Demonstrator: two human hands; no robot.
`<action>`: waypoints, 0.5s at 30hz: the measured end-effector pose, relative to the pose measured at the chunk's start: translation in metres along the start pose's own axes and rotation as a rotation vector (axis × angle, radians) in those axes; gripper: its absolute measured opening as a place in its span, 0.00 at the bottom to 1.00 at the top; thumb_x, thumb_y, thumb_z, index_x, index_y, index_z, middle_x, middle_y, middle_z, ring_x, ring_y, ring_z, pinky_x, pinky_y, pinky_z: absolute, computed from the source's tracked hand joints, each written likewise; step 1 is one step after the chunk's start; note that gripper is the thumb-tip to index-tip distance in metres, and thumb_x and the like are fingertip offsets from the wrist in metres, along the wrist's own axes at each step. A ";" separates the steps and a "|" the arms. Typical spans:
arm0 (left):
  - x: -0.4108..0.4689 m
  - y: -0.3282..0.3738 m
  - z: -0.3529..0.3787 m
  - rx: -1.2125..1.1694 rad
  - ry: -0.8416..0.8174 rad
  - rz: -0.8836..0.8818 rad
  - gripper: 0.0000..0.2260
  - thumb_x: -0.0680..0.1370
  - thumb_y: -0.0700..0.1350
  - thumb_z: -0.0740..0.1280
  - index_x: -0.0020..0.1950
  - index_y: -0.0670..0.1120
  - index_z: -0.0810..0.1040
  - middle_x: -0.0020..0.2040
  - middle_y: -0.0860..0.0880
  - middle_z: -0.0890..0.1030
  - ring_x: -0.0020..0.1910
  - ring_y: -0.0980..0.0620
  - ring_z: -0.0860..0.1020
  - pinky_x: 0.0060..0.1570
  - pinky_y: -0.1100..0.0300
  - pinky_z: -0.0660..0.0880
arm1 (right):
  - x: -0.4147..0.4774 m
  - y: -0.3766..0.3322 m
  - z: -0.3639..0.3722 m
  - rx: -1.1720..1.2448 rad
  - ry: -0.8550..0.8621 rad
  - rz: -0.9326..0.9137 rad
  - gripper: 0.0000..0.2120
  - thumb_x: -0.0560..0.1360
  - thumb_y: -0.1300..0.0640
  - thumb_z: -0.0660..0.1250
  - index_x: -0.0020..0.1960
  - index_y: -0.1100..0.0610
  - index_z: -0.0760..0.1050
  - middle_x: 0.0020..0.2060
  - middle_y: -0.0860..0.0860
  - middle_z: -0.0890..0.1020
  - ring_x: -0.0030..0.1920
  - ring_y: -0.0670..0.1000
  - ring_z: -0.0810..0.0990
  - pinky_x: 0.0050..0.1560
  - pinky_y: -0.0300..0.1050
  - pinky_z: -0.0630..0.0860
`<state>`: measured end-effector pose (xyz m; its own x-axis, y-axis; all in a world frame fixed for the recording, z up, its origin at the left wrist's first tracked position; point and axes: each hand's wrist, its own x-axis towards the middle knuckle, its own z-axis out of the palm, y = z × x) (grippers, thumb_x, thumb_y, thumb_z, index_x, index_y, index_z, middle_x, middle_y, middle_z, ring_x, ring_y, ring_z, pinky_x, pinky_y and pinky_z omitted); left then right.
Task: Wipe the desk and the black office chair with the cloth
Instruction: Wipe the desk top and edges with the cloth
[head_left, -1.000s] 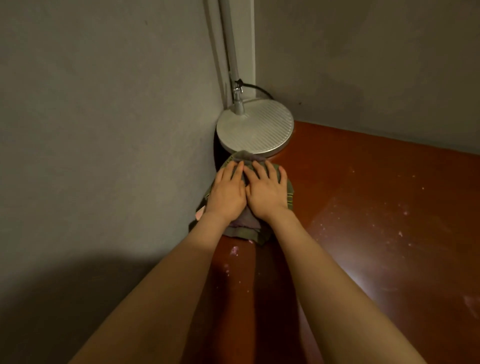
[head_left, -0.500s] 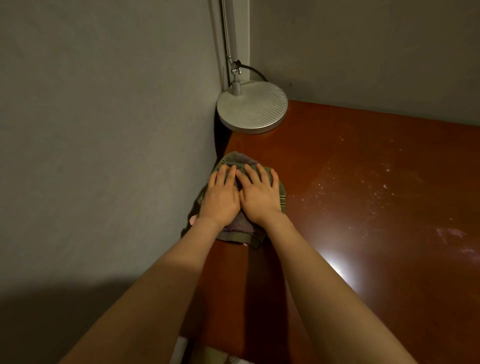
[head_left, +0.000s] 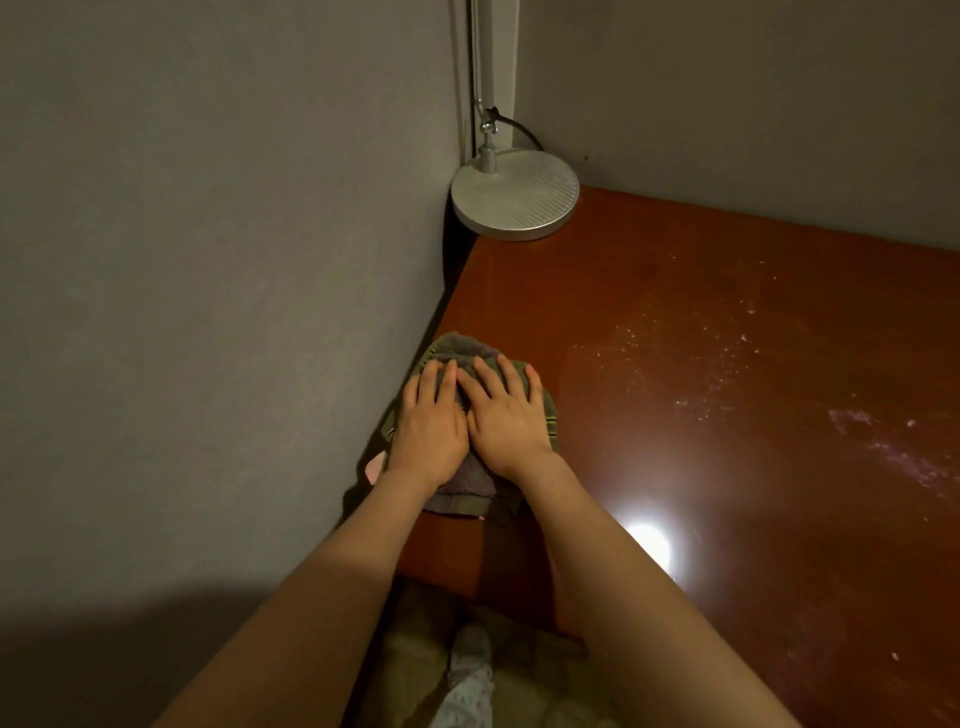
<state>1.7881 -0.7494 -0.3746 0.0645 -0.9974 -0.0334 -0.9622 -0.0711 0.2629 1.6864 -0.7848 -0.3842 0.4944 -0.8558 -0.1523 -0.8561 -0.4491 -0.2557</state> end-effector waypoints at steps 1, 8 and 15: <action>-0.007 0.000 0.000 0.004 -0.010 -0.006 0.23 0.82 0.40 0.53 0.76 0.37 0.52 0.75 0.39 0.56 0.76 0.44 0.52 0.74 0.53 0.45 | -0.006 -0.003 0.001 0.001 -0.008 -0.006 0.23 0.82 0.51 0.48 0.77 0.49 0.51 0.77 0.51 0.52 0.77 0.55 0.44 0.73 0.57 0.38; -0.045 0.001 0.001 0.145 -0.092 -0.064 0.23 0.83 0.44 0.46 0.77 0.40 0.46 0.78 0.44 0.50 0.77 0.47 0.46 0.74 0.54 0.43 | -0.036 -0.025 0.005 -0.075 -0.100 -0.013 0.24 0.83 0.49 0.46 0.78 0.49 0.46 0.77 0.52 0.46 0.76 0.57 0.39 0.72 0.59 0.33; -0.081 -0.004 0.001 0.158 -0.145 -0.099 0.23 0.84 0.44 0.46 0.77 0.40 0.44 0.78 0.43 0.48 0.76 0.46 0.44 0.74 0.53 0.42 | -0.067 -0.052 0.021 0.004 -0.026 0.036 0.24 0.83 0.53 0.48 0.78 0.50 0.48 0.77 0.53 0.46 0.76 0.57 0.37 0.71 0.55 0.31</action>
<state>1.7869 -0.6681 -0.3740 0.1332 -0.9722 -0.1926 -0.9832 -0.1541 0.0975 1.7014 -0.6989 -0.3808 0.4668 -0.8645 -0.1863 -0.8730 -0.4169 -0.2530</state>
